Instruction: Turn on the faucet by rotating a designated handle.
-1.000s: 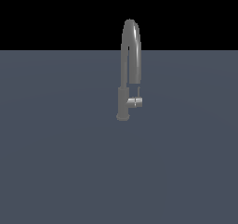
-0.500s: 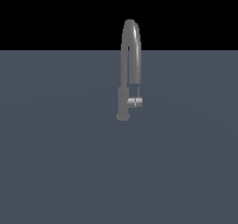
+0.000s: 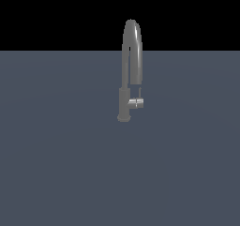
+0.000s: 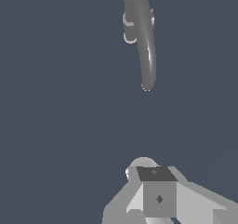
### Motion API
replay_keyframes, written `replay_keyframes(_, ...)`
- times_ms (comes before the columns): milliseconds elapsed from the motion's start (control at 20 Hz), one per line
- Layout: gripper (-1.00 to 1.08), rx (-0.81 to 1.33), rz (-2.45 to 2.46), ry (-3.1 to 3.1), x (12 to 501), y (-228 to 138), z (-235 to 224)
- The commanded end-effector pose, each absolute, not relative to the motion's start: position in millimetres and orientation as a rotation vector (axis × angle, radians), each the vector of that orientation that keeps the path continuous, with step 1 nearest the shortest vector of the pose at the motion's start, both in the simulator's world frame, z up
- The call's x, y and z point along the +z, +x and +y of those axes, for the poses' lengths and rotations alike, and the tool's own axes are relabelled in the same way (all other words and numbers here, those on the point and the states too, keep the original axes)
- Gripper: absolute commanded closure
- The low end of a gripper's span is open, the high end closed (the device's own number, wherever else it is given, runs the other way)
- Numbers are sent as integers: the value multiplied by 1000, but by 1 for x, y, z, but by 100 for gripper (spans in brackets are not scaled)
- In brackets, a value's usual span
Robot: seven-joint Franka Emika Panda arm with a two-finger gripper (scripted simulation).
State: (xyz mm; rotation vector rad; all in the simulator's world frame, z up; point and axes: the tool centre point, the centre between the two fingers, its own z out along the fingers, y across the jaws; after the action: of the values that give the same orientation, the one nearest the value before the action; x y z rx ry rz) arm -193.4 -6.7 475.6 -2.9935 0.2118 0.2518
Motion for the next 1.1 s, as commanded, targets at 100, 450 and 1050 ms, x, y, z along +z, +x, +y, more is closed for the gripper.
replay_keyframes(100, 108, 334, 289, -2926, 469, -167, -8)
replay_keyframes(450, 108, 457, 405, -2809, 455, -127, -13)
replay_keyframes(1050, 108, 656, 591, -2580, 421, -62, -26)
